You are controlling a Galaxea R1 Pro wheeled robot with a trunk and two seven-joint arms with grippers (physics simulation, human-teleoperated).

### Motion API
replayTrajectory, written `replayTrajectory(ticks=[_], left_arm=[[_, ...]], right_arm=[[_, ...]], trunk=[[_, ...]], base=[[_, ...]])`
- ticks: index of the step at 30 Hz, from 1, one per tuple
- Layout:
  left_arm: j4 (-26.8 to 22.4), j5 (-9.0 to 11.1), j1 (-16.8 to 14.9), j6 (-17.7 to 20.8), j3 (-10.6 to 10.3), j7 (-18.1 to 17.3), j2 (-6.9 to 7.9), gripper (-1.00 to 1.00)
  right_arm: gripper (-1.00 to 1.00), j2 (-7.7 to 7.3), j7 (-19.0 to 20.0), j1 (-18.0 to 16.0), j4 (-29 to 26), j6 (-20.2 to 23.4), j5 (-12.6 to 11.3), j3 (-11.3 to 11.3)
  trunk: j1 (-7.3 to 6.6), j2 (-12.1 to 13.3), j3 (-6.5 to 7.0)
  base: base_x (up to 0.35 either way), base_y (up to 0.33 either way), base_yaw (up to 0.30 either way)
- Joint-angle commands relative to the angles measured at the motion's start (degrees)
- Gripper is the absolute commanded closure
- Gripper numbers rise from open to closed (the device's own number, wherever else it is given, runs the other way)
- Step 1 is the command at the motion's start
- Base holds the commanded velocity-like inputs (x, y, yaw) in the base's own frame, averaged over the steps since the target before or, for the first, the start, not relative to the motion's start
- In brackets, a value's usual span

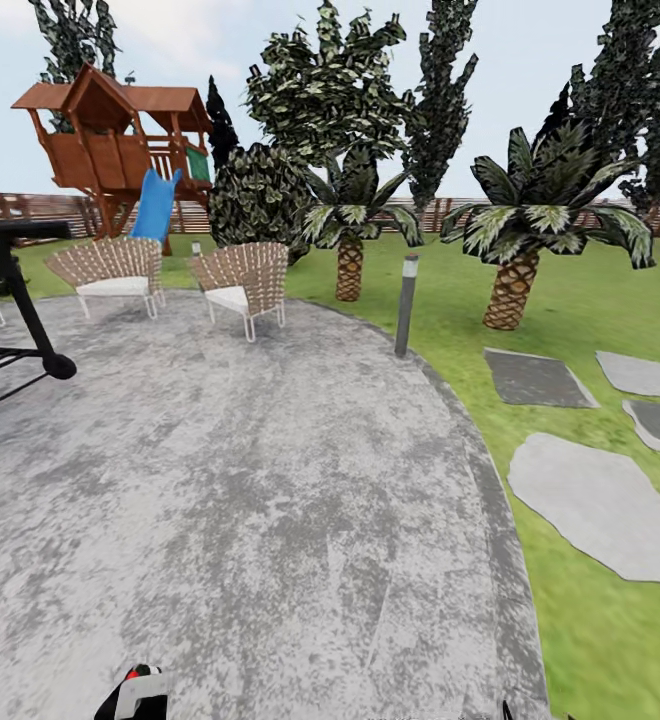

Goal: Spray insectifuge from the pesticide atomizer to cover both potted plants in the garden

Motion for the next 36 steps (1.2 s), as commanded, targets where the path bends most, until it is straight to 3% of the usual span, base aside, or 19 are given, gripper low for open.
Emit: replayTrajectory(ticks=[1, 12, 36], left_arm=[[0.00, 0.14, -0.01, -0.19, 0.03, 0.01, 0.00, 1.00], [0.00, 0.13, -0.01, -0.14, 0.06, 0.01, 0.00, 1.00], [0.00, 0.22, -0.01, -0.20, 0.06, 0.18, 0.20, 1.00]], right_arm=[[-1.00, 0.02, -0.02, -0.06, 0.17, -0.19, 0.28, -0.11], [-1.00, 0.02, 0.00, -0.06, 1.54, -0.19, 0.28, -0.02], [-1.00, 0.02, 0.07, -0.06, 1.49, -0.27, 0.03, -0.16]], trunk=[[-0.01, -0.02, -0.05], [-0.01, -0.02, -0.05], [-0.01, -0.02, -0.05]], base=[[0.000, -0.268, -0.300], [0.089, -0.269, -0.300], [0.196, -0.235, -0.300]])
